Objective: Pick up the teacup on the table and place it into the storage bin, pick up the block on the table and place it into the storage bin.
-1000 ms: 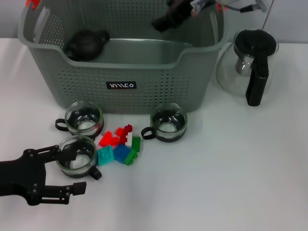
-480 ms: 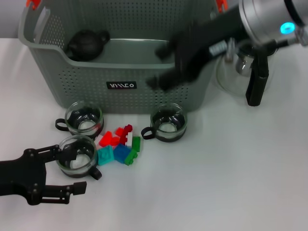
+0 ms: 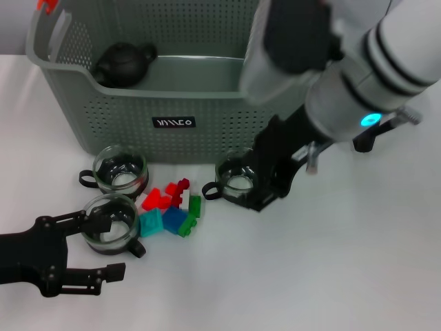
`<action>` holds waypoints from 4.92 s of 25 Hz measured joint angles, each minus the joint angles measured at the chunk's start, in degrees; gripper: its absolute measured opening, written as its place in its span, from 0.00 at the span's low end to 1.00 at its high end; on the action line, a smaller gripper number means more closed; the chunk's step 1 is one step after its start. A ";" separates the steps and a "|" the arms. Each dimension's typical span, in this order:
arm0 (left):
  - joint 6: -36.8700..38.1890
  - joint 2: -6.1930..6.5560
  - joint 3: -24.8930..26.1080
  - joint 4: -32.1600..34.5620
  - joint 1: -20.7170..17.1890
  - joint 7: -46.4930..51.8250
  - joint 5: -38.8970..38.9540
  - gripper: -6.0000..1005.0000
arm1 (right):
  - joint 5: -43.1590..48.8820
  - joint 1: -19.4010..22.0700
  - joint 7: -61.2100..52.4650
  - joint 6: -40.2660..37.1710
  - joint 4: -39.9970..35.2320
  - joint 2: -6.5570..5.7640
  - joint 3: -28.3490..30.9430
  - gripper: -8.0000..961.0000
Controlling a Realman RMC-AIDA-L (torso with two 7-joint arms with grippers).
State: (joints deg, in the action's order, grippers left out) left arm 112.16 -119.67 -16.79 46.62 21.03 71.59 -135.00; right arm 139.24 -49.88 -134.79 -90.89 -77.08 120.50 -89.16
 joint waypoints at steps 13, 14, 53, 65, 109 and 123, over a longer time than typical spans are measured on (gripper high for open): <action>-1.61 -0.14 -0.01 -1.50 -0.18 -0.48 0.00 0.92 | 3.02 -2.52 1.44 13.57 11.56 0.01 -11.32 0.76; -1.67 -0.14 0.00 -1.53 -0.23 -0.51 0.00 0.92 | 3.03 -2.66 1.52 14.58 12.31 0.03 -11.89 0.76; -2.58 -0.12 0.00 -2.79 -0.20 -1.02 0.00 0.92 | 2.44 -4.09 1.52 24.62 22.54 0.53 -19.08 0.76; -2.65 -0.12 0.00 -2.86 -0.20 -1.02 0.00 0.92 | 2.44 -4.09 1.24 23.48 22.29 0.53 -19.47 0.49; -2.51 -0.12 0.00 -2.74 -0.39 -1.02 0.00 0.92 | 1.28 -3.69 0.85 15.20 17.71 0.28 -18.18 0.07; -2.12 -0.21 0.10 -1.72 -1.20 -1.11 -0.27 0.92 | -4.75 -3.70 0.34 -6.83 -1.27 -0.05 -0.67 0.07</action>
State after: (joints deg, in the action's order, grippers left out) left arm 110.04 -119.88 -16.68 44.90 19.83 70.49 -135.27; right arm 134.48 -53.58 -134.46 -97.73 -78.35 120.45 -89.83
